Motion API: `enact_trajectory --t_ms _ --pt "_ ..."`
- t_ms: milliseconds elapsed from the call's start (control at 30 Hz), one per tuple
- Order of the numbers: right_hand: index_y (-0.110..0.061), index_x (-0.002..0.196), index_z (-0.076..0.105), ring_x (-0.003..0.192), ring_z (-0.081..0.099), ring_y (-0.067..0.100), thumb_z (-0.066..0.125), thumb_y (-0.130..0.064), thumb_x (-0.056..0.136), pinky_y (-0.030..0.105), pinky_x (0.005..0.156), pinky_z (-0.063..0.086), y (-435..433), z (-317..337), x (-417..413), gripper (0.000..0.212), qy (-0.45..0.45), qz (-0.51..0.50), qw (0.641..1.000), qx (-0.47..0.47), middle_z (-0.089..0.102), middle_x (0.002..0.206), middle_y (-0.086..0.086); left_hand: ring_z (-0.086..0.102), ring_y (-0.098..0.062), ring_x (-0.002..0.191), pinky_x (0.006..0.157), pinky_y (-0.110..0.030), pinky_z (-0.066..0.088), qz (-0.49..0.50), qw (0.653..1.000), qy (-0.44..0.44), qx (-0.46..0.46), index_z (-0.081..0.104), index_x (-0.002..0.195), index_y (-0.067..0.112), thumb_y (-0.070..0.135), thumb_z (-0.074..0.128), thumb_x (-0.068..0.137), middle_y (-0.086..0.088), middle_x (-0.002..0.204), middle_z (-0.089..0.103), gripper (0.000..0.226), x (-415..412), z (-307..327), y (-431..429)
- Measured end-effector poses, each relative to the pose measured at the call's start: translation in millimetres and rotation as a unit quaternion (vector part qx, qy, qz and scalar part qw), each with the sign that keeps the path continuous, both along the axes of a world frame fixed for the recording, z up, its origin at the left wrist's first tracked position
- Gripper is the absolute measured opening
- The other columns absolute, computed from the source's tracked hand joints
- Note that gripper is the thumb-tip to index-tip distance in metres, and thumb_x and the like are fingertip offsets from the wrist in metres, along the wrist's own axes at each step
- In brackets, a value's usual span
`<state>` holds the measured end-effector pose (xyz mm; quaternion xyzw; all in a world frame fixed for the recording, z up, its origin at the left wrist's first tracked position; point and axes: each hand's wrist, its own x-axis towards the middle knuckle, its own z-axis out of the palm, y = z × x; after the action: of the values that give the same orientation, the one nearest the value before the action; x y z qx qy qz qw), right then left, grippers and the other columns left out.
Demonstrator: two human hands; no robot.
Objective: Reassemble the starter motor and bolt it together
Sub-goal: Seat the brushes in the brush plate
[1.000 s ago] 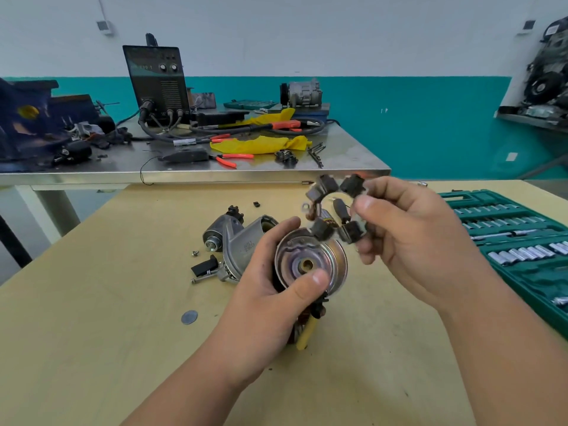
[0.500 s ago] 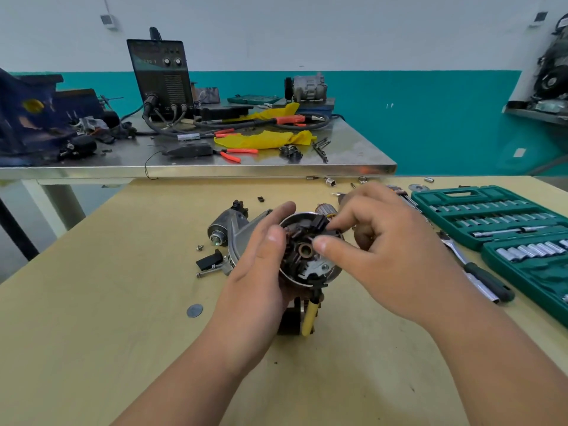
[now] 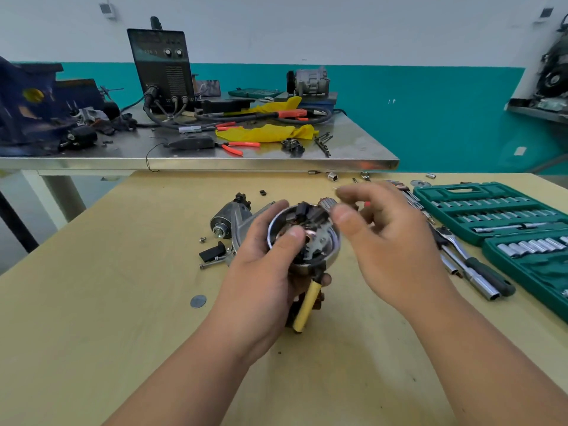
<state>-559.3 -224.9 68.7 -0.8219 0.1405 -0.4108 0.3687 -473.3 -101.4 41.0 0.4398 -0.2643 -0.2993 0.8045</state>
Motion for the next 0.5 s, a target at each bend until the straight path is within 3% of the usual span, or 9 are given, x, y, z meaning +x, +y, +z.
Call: enact_trajectory --t_ms 67,167,267,300,400,467,500 --pt "-0.043 0.085 0.062 0.076 0.061 0.002 0.049 -0.06 0.074 0.022 0.063 0.048 0 -2 -11 0.024 0.036 -0.012 0.998 0.056 0.064 0.085 -0.019 0.071 -0.024 0.07 0.057 -0.032 0.056 0.044 0.997 0.044 -0.038 0.055 0.127 0.025 0.015 0.057 0.093 -0.005 0.098 0.075 0.035 1 3 -2" --pt "-0.043 0.085 0.06 0.061 0.058 -0.001 0.05 -0.068 0.062 0.012 0.053 0.042 21 -16 -19 0.035 0.144 0.066 0.984 0.081 0.065 0.071 -0.018 0.071 -0.031 0.071 0.059 -0.034 0.058 0.089 0.992 0.069 -0.064 0.057 0.119 0.027 0.011 0.055 0.096 -0.009 0.101 0.074 0.029 -1 4 -2" --pt "-0.041 0.072 0.056 0.046 0.046 0.002 0.061 -0.051 0.076 0.016 0.046 0.037 38 -32 -12 0.012 0.166 0.066 0.984 0.023 0.055 0.054 -0.017 0.07 -0.033 0.077 0.059 -0.037 0.058 0.113 0.987 0.101 -0.059 0.054 0.118 0.024 0.009 0.06 0.091 -0.014 0.107 0.072 0.031 -4 3 -3" --pt "-0.039 0.071 0.055 0.045 0.044 0.004 0.061 -0.042 0.082 0.019 0.043 0.035 37 -34 -10 0.014 0.154 0.052 0.987 0.005 0.054 0.053 -0.015 0.07 -0.031 0.079 0.059 -0.037 0.058 0.12 0.985 0.108 -0.053 0.053 0.116 0.022 0.008 0.062 0.089 -0.015 0.105 0.072 0.031 -3 3 -3" --pt "-0.03 0.076 0.057 0.056 0.057 0.013 0.056 -0.021 0.089 0.039 0.057 0.05 32 -28 -8 0.017 0.124 0.038 0.99 0.061 0.064 0.064 -0.004 0.072 -0.026 0.07 0.058 -0.039 0.059 0.13 0.981 0.142 -0.033 0.054 0.106 0.02 0.003 0.062 0.088 -0.008 0.084 0.075 0.025 5 5 -2" --pt "-0.033 0.077 0.058 0.056 0.059 0.015 0.054 -0.017 0.088 0.04 0.057 0.052 29 -22 -9 0.019 0.143 0.059 0.983 0.097 0.065 0.066 -0.002 0.073 -0.025 0.071 0.056 -0.038 0.059 0.12 0.982 0.148 -0.003 0.06 0.102 0.023 0.002 0.058 0.09 -0.006 0.085 0.075 0.024 8 6 -2" --pt "-0.034 0.076 0.058 0.052 0.055 0.011 0.055 -0.025 0.085 0.035 0.053 0.049 28 -19 -10 0.013 0.16 0.073 0.98 0.097 0.061 0.061 -0.003 0.073 -0.025 0.074 0.056 -0.037 0.06 0.107 0.984 0.141 0.01 0.065 0.1 0.025 0.003 0.057 0.091 -0.008 0.091 0.076 0.024 8 5 -1"
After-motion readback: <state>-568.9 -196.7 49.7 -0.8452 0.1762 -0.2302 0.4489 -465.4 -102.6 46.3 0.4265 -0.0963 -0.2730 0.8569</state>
